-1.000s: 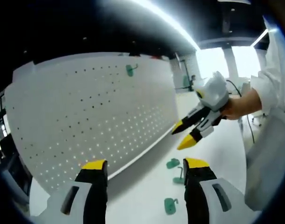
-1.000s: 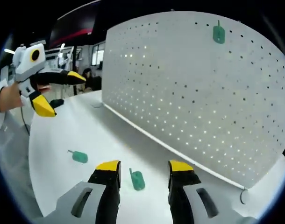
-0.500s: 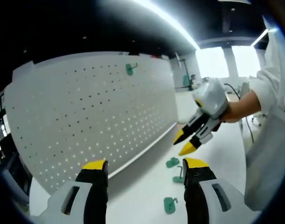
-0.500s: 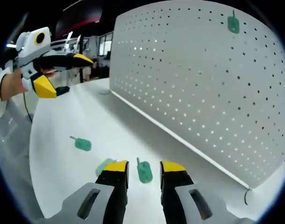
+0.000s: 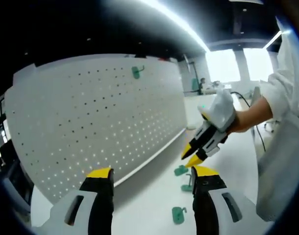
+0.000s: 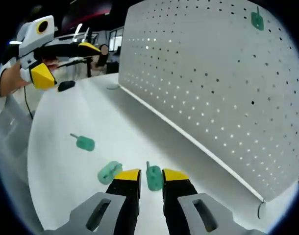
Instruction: Insert the hook assembly into the mounting plate slot until the hook locks in place.
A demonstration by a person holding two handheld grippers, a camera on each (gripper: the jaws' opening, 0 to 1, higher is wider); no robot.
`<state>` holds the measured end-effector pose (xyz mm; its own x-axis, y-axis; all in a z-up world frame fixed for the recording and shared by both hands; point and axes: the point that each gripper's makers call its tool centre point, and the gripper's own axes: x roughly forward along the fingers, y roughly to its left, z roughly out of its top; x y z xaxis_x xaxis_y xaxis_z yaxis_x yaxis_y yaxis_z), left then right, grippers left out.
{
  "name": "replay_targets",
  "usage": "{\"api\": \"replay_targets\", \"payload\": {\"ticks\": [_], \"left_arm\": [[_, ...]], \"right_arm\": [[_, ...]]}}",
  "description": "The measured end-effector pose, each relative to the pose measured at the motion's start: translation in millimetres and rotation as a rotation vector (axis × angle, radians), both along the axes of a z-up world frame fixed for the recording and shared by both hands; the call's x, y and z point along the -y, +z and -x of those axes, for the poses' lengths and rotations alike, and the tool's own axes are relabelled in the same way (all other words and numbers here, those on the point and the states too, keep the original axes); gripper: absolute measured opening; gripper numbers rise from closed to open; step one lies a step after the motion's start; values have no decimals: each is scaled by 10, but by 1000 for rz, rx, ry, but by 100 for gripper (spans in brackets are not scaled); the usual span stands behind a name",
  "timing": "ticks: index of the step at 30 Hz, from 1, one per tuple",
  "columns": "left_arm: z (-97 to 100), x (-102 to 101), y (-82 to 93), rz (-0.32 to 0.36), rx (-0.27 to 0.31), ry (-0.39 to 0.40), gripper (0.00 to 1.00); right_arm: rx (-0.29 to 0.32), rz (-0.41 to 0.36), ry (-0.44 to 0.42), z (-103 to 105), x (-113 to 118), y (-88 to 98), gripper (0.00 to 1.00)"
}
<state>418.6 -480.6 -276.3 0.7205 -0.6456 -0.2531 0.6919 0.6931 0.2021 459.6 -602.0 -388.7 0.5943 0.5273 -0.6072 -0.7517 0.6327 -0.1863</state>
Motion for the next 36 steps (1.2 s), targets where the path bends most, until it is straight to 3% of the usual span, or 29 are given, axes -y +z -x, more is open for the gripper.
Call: {"api": "replay_targets", "payload": {"ticks": [20,36], "left_arm": [[-13,-19,9,1,1,3,65],[-22,-24,25,6,4,3,65]], "right_arm": [[-47,97,31,-87,-46,-214,9],[-82,126,31,-116,-49,-300,6]]}}
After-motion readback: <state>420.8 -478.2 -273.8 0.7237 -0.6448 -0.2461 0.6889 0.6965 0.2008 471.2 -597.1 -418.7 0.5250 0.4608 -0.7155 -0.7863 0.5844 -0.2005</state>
